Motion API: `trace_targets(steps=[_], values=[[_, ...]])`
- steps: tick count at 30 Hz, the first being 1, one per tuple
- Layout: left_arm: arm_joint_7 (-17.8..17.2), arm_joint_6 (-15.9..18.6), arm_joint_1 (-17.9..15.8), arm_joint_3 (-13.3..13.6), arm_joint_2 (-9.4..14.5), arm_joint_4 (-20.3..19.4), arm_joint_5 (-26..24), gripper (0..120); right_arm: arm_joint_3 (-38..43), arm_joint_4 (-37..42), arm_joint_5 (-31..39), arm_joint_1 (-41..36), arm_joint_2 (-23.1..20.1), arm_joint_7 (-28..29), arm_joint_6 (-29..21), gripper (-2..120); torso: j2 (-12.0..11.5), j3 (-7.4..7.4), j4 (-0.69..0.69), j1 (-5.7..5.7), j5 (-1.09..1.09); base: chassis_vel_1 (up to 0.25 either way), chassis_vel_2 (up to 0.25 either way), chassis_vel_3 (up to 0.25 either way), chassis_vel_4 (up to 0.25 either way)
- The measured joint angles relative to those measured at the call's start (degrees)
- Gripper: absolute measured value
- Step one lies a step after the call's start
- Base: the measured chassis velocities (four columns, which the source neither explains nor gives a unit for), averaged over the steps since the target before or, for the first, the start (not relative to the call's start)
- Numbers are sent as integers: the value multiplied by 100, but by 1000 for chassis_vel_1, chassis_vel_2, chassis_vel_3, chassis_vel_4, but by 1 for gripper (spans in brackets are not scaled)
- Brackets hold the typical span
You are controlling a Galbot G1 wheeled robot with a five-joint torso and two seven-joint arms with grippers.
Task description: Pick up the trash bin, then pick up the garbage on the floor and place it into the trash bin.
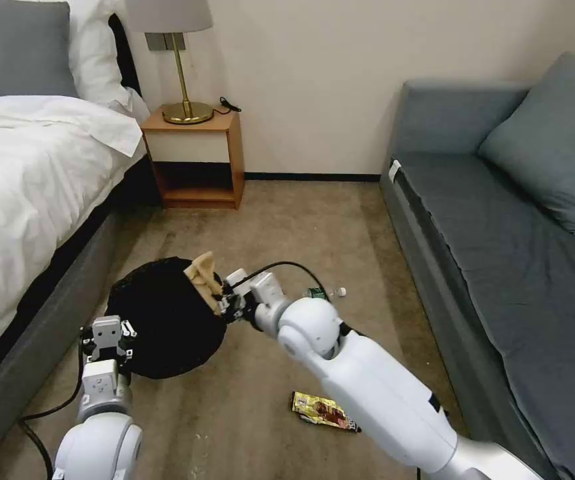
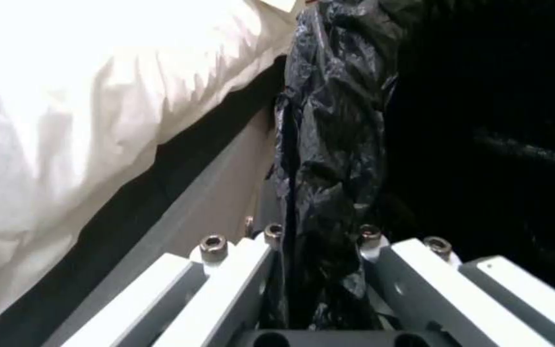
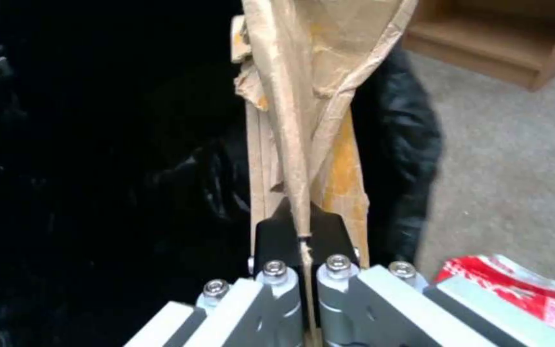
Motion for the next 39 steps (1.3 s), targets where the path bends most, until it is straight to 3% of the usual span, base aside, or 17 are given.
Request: trace_targets(steps=[8,14,20,27,29,32,39], values=[[54,0,-10,96,-49,-11,-62,2,-239,-323,-67,72,203,139,217,0,0,0,0,0,0,0,0,0,0],[138,-15,47,322,-131,-114,-185,2,-458,-771,-228,120,384,365,365,0,0,0,-1,0,0,0,0,0,0],[139,-26,41,336,-148,-92,-185,1,-557,-885,-454,100,442,579,449,-1,0,0,0,0,0,0,0,0,0],[143,-85,3,277,-136,79,-86,1,-541,-776,-468,87,289,630,458,29,0,0,0,0,0,0,0,0,0],[144,-93,1,274,-135,101,-75,1,-536,-747,-468,86,258,631,458,32,0,0,0,0,0,0,0,0,0],[148,-107,-22,254,-113,166,-56,1,-487,-637,-468,68,173,619,453,47,0,0,-1,0,0,0,0,0,0],[149,-115,-55,233,-76,247,-54,1,-409,-507,-469,-9,92,593,449,69,0,0,0,0,1,0,0,0,0]])
